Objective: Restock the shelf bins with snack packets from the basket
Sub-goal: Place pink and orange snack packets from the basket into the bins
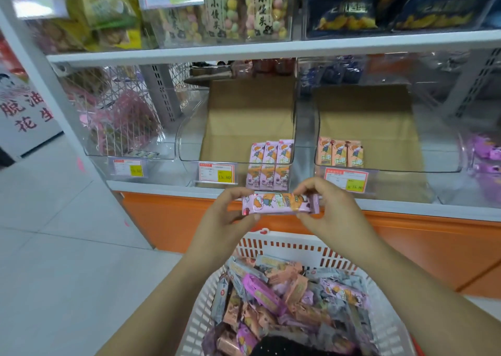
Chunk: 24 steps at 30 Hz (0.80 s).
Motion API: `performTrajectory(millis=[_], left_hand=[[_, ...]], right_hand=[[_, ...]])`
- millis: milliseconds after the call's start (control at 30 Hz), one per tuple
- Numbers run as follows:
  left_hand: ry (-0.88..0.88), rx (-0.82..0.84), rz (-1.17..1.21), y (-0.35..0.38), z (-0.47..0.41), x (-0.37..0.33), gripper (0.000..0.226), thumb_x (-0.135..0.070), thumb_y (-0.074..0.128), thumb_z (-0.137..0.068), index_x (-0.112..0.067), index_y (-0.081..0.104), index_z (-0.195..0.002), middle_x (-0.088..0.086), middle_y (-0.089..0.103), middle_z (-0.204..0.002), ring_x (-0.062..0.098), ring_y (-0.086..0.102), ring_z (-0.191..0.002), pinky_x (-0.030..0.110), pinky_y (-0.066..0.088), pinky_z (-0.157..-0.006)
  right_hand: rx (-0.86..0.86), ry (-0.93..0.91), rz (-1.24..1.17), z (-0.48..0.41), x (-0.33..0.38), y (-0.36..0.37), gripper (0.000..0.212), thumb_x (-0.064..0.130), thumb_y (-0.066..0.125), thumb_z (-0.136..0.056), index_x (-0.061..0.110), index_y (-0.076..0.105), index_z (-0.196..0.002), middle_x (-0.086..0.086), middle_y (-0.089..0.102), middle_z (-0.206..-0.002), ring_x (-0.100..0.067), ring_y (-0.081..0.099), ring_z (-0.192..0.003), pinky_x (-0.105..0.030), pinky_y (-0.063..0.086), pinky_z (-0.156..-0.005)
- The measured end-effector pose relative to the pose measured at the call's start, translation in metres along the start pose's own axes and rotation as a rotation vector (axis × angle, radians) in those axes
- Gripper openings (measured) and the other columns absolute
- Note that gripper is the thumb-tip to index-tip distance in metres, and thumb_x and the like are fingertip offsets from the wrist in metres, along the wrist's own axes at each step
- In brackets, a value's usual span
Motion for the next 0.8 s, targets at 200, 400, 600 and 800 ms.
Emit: performTrajectory(millis=[200, 400, 600, 800], left_hand=[[-0.098, -0.168, 0.369, 0.015, 0.001, -0.002, 0.025, -0.014, 0.065, -0.086, -0.016, 0.054, -0.108, 0.004, 0.066, -0.096, 0.016, 0.071, -0.076, 0.032, 0.059, -0.073], [-0.058, -0.276, 0.399, 0.006, -0.017, -0.014, 0.017, -0.012, 0.064, -0.088, -0.02, 0.056, -0.101, -0.001, 0.072, -0.081, 0.014, 0.07, -0.074, 0.032, 0.054, -0.07], [0.095, -0.359, -0.223, -0.037, -0.092, -0.055, 0.033, -0.02, 0.06, -0.092, -0.016, 0.05, -0.123, -0.004, 0.066, -0.099, -0.004, 0.056, -0.072, 0.011, 0.043, -0.054], [-0.088, -0.317, -0.612, -0.038, -0.153, -0.035, 0.039, -0.021, 0.055, -0.093, -0.019, 0.045, -0.13, -0.001, 0.065, -0.088, 0.024, 0.061, -0.083, 0.034, 0.051, -0.076]], right_hand=[[-0.207, -0.146, -0.035, 0.0, 0.015, 0.021, 0.034, 0.003, 0.076, -0.072, 0.029, 0.054, -0.078, 0.015, 0.05, -0.087, 0.005, 0.051, -0.079, -0.008, 0.037, -0.067], [-0.066, -0.198, -0.031, -0.017, 0.023, 0.03, 0.029, 0.015, 0.074, -0.079, 0.021, 0.063, -0.106, 0.014, 0.059, -0.112, 0.003, 0.053, -0.102, -0.018, 0.041, -0.096], [0.017, 0.001, 0.455, -0.033, -0.015, 0.016, 0.063, 0.035, 0.055, -0.092, 0.031, 0.025, -0.147, 0.009, 0.016, -0.157, -0.011, 0.007, -0.146, -0.035, -0.005, -0.118], [0.125, 0.003, 0.643, -0.032, -0.027, 0.028, 0.07, 0.048, 0.048, -0.093, 0.037, 0.01, -0.15, 0.01, 0.007, -0.159, -0.009, 0.007, -0.146, -0.039, -0.023, -0.113]])
Point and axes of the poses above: each hand's wrist, its own z-axis away from the middle knuckle, its own y-axis out of the palm, x = y × z, the point moved 5 cm from there along -z, towards the middle knuckle
